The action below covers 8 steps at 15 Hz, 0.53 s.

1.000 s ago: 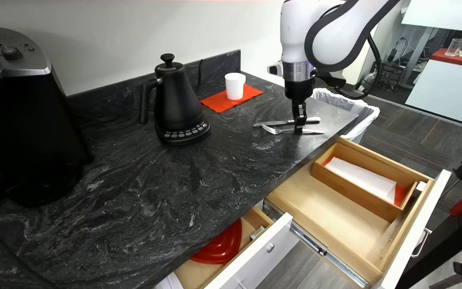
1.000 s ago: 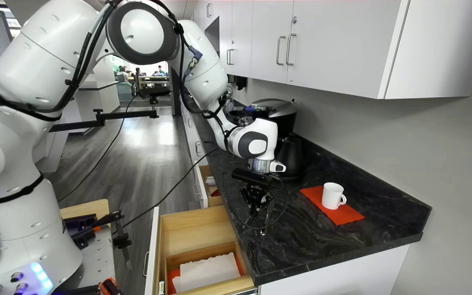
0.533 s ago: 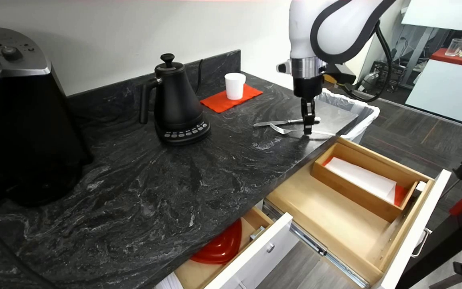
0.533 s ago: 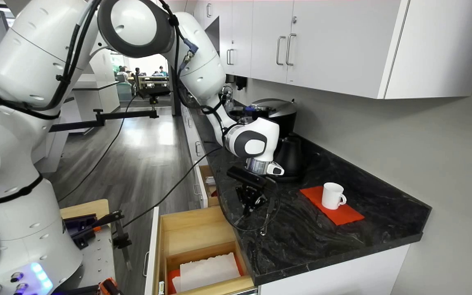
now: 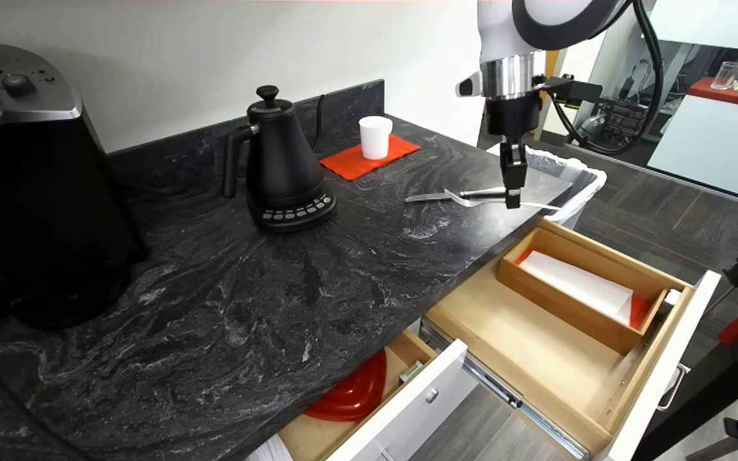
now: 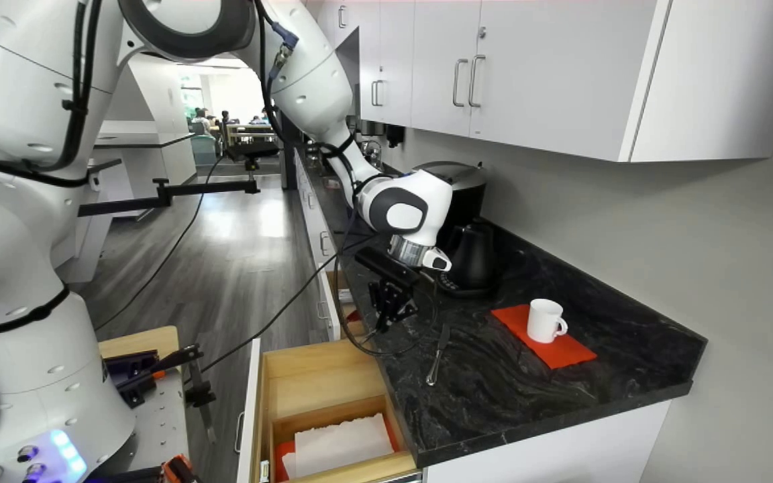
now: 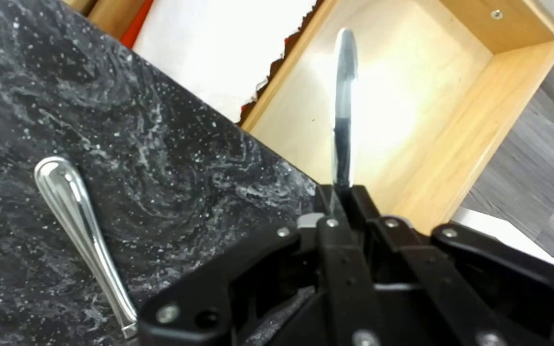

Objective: Place the folk and knife in the drawer

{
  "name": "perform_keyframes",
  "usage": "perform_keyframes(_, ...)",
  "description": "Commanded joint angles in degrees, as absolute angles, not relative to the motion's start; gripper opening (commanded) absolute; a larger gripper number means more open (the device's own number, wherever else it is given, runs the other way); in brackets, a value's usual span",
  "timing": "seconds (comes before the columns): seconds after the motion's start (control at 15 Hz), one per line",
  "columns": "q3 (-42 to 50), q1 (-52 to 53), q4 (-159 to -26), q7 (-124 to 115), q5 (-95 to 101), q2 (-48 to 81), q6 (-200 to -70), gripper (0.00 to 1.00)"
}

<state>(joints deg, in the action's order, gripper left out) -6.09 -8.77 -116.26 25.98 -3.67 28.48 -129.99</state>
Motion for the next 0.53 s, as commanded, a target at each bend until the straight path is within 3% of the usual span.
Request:
perform_keyframes(0.0, -6.25, -8.52, -122.99, 23.83, -7.69, 24.26, -132.7, 0.06)
perform_keyframes(0.47, -6.55, -5.9, -139.03, 16.27, -14.91, 17.11, -146.31, 0.06)
